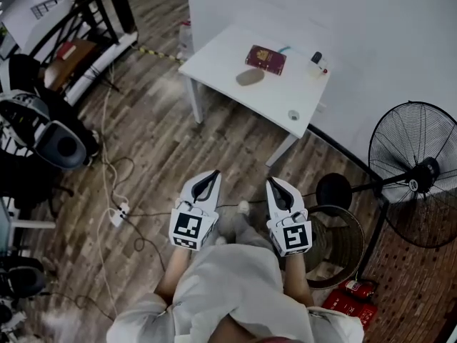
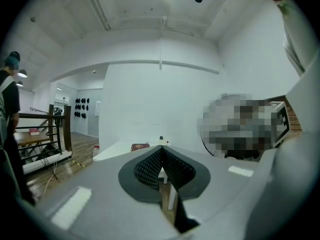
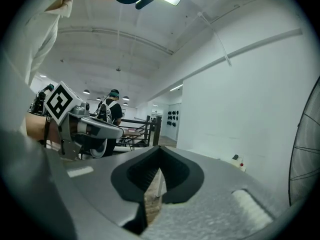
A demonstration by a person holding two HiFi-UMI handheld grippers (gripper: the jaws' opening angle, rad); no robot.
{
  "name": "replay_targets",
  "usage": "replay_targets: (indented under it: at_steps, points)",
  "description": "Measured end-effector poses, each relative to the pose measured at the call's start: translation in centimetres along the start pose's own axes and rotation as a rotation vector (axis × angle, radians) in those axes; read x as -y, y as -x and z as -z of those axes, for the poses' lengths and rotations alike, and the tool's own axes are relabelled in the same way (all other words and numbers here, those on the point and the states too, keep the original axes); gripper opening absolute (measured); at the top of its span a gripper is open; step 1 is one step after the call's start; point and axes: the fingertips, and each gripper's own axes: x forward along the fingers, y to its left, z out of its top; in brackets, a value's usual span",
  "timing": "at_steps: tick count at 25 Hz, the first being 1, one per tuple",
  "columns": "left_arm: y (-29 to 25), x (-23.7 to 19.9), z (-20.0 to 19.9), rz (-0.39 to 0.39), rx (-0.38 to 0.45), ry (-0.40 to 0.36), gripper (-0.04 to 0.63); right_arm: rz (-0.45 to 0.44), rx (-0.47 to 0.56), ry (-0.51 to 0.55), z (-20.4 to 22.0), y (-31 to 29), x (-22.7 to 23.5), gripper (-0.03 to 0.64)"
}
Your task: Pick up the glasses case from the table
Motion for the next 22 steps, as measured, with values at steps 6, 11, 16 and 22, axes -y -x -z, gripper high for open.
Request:
replay_targets:
  at_steps: [6, 11, 16, 22]
  points:
    - [-6.1, -1.1, -1.7, -0.021, -0.001, -0.021, 0.018, -0.015, 0.011, -0.021, 0.0, -3.8, 5.5, 0.005]
    - [-11.2, -1.9, -3.0, -0.042, -0.008, -0.036, 0.017, -0.030, 0.017, -0.037, 0.2, -6.8, 10.3, 0.005]
    - [-16.0, -2.4, -4.4, -0.057, -0.005, -0.055, 0.018, -0.042, 0.021, -0.058, 0.6, -9.7, 15.0, 0.005]
    - [-20.1, -2.7, -4.6, -0.080, -0.018, -0.056, 0.017, -0.061, 0.009, -0.087, 2.2, -12.5, 19.3, 0.005]
